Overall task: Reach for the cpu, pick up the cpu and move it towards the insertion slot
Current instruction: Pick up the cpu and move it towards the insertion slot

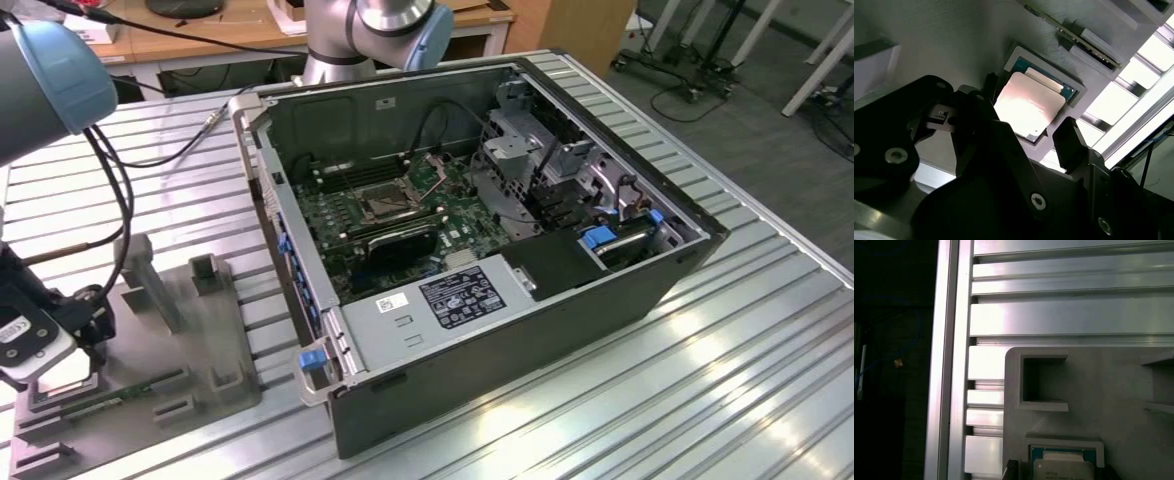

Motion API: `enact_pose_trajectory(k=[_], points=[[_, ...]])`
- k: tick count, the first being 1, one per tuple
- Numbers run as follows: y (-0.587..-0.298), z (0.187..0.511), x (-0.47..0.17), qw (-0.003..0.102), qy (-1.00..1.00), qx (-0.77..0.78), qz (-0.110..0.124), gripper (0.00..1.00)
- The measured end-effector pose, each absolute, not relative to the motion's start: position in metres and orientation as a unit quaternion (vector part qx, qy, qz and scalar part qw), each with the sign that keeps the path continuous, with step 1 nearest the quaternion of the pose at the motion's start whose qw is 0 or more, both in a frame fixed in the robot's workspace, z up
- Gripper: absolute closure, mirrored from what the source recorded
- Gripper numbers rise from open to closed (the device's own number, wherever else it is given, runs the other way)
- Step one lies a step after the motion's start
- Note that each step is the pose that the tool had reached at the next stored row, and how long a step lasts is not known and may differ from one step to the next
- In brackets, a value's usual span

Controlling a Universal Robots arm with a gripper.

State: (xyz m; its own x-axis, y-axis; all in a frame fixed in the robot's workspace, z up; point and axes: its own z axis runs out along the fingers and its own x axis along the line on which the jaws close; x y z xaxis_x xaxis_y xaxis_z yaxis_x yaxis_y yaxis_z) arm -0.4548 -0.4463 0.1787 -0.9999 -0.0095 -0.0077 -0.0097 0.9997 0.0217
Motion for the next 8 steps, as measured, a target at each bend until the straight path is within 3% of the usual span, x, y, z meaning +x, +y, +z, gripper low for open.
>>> enact_pose_trajectory(k=[8], points=[[-0.447,0.1784,-0.4517,0.004,1.0,-0.003,0.011,0.28]])
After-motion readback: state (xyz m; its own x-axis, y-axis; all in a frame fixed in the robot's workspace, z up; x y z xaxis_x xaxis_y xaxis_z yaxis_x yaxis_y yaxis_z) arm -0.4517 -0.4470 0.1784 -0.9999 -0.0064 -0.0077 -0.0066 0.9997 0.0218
